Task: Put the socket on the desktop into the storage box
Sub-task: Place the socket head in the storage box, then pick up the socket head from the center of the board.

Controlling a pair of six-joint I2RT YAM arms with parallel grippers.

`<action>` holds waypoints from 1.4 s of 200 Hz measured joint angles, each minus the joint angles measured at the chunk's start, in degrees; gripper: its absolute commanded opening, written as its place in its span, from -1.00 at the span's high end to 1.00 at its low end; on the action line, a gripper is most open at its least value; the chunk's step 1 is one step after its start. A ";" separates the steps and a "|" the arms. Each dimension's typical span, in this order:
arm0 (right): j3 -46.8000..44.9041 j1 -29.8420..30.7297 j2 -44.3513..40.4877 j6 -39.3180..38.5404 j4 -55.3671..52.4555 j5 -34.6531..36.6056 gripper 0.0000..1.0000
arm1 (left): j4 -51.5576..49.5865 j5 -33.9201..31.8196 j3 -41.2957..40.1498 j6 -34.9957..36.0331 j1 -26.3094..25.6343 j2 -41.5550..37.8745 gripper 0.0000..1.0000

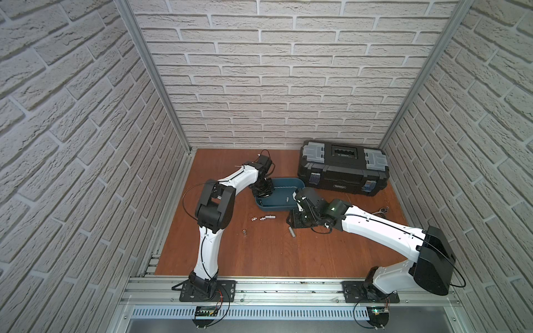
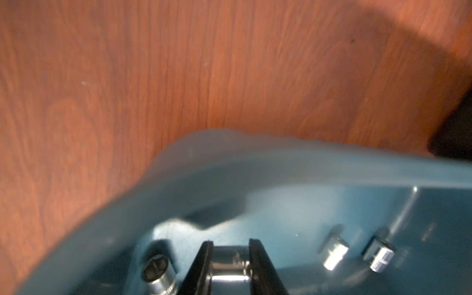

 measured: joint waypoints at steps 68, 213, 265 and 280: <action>-0.15 -0.07 -0.39 0.31 0.02 0.20 0.03 | 0.02 -0.31 0.11 0.48 -0.35 0.33 0.28; -0.79 -1.77 -2.54 0.17 -3.54 1.38 -0.03 | 0.11 -0.98 -5.40 5.51 -2.71 -17.46 -0.15; -0.74 -1.79 -1.79 -0.44 -5.38 1.95 -0.02 | 2.64 -0.04 -23.06 6.43 -2.69 -33.07 -0.21; -0.63 -1.79 -0.92 -0.72 -5.88 2.14 -0.01 | 3.43 0.28 -28.28 6.32 -2.69 -36.44 -0.22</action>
